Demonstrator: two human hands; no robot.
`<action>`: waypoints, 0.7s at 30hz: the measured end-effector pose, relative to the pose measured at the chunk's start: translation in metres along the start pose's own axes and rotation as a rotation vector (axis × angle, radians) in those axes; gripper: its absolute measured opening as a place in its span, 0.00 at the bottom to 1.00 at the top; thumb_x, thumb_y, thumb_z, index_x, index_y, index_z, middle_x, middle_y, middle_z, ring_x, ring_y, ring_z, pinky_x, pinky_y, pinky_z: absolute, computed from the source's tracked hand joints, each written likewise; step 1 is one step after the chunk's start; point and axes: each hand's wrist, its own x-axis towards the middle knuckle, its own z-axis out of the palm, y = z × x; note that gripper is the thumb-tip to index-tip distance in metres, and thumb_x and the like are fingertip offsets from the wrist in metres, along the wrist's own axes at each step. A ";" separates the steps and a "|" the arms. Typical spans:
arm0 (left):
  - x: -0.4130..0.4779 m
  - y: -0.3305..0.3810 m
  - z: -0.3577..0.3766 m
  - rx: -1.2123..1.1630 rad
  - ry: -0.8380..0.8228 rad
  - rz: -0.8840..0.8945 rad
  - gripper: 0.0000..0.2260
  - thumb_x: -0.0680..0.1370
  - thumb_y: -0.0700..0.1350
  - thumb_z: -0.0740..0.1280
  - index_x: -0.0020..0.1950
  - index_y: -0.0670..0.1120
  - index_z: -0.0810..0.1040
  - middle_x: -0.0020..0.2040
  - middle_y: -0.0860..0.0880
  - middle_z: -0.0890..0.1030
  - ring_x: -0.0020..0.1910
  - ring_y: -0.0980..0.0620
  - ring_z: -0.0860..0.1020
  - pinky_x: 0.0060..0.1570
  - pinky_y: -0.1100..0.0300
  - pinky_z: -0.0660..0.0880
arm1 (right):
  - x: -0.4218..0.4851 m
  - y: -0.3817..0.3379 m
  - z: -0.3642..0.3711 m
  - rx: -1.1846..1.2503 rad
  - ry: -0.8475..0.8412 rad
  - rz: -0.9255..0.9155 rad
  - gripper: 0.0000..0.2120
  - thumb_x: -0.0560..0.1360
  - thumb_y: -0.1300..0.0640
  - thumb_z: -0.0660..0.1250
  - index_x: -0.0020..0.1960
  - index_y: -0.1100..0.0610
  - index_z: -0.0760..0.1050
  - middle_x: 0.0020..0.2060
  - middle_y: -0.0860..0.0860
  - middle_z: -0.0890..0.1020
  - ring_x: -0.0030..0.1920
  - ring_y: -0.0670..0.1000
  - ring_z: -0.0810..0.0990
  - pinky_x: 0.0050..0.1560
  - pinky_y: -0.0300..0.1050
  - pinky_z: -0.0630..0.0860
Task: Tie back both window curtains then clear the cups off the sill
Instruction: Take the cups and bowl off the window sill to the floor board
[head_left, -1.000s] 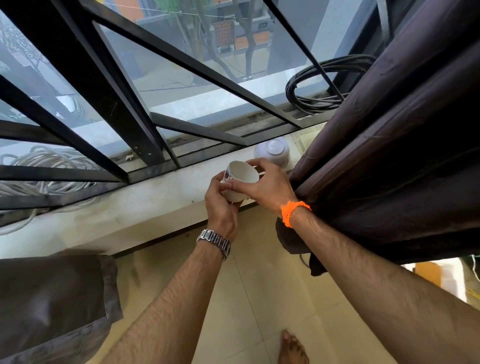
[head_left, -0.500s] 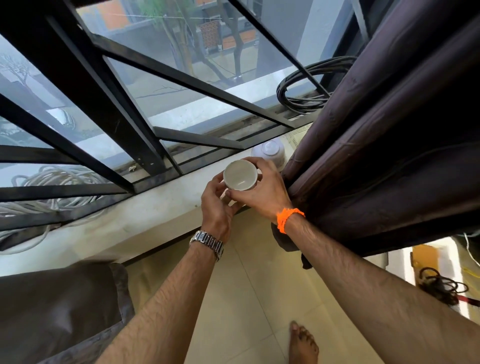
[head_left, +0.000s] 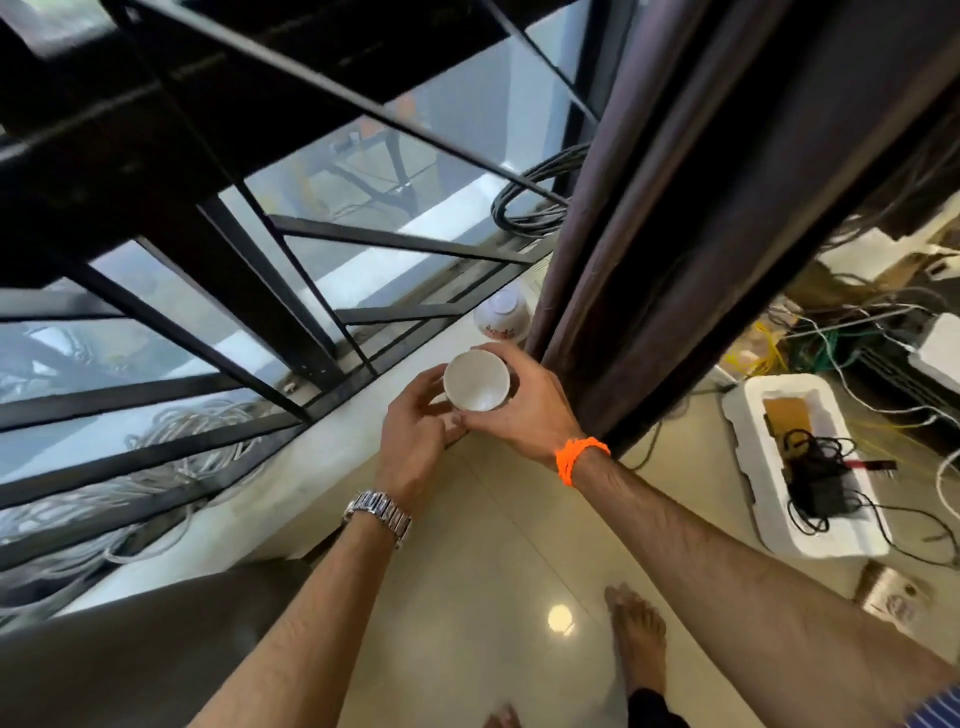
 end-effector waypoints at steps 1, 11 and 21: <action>-0.008 0.007 -0.005 0.158 -0.022 0.059 0.26 0.69 0.33 0.68 0.65 0.50 0.76 0.59 0.52 0.81 0.57 0.49 0.80 0.49 0.54 0.82 | -0.011 -0.010 -0.005 -0.006 0.007 0.010 0.34 0.59 0.49 0.82 0.62 0.48 0.74 0.55 0.45 0.81 0.56 0.45 0.79 0.57 0.45 0.80; -0.111 0.110 0.030 0.621 -0.197 0.301 0.29 0.66 0.41 0.78 0.64 0.49 0.72 0.52 0.54 0.80 0.49 0.52 0.80 0.46 0.61 0.77 | -0.115 -0.101 -0.082 -0.121 0.157 0.143 0.37 0.57 0.47 0.82 0.65 0.46 0.74 0.56 0.49 0.81 0.60 0.49 0.75 0.59 0.39 0.72; -0.204 0.177 0.132 0.739 -0.495 0.496 0.28 0.69 0.40 0.76 0.66 0.44 0.72 0.59 0.45 0.81 0.52 0.51 0.77 0.42 0.67 0.66 | -0.229 -0.125 -0.185 -0.055 0.441 0.284 0.40 0.55 0.45 0.82 0.64 0.50 0.71 0.58 0.50 0.80 0.57 0.52 0.79 0.58 0.53 0.78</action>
